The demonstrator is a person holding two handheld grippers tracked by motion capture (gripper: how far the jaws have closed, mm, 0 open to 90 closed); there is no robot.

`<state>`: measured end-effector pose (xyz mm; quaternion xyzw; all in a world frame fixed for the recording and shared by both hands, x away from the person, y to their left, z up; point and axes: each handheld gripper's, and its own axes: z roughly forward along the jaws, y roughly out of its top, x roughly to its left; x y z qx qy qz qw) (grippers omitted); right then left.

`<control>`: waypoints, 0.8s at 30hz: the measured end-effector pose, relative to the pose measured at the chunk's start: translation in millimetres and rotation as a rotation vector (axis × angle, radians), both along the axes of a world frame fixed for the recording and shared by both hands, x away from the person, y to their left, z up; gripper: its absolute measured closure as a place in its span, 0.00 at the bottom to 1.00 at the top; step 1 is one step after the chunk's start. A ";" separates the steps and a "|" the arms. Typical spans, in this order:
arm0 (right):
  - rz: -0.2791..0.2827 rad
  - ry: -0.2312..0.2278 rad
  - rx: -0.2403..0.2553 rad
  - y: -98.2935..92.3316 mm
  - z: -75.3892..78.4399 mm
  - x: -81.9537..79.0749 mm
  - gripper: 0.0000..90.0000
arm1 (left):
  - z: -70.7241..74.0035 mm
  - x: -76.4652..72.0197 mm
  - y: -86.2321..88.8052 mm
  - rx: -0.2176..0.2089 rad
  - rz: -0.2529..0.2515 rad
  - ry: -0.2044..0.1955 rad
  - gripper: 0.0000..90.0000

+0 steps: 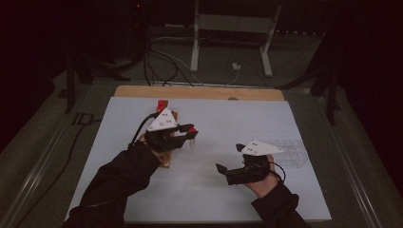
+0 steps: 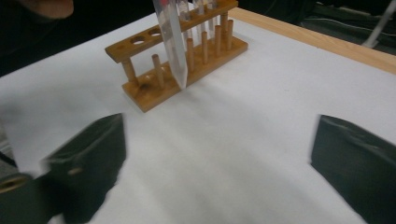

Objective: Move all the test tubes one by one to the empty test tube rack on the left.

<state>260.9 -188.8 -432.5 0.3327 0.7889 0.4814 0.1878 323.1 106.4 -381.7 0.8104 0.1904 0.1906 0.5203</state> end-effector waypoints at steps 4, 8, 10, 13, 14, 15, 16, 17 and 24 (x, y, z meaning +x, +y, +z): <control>0.015 0.000 0.005 -1.9 0.7 -0.3 0.00 | 7.6 4.2 15.8 -0.014 0.044 -0.019 0.80; 0.018 -0.005 -0.001 -1.5 0.4 -0.9 0.00 | 12.5 8.3 30.3 -0.018 0.090 -0.033 0.80; 0.023 -0.005 0.002 -2.0 0.4 -0.8 0.00 | 13.3 9.5 36.9 -0.015 0.108 -0.037 0.80; 0.022 -0.004 0.007 -3.0 0.6 -0.7 0.00 | 13.4 10.8 46.5 -0.020 0.139 -0.038 0.80; 0.022 -0.007 0.005 -3.1 0.6 -0.7 0.00 | 13.5 11.4 50.2 -0.018 0.147 -0.038 0.80; 0.024 -0.007 0.005 -3.3 0.7 -0.8 0.00 | 13.3 11.8 53.4 -0.019 0.157 -0.038 0.80; 0.023 -0.009 0.006 -3.5 0.8 -1.1 0.00 | 13.1 12.2 56.6 -0.018 0.170 -0.041 0.80; 0.024 -0.010 0.005 -3.5 0.9 -1.1 0.00 | 12.8 12.6 60.0 -0.019 0.176 -0.039 0.80; 0.021 -0.010 0.005 -3.7 1.1 -1.1 0.00 | 5.1 16.9 79.1 -0.018 0.240 -0.033 0.80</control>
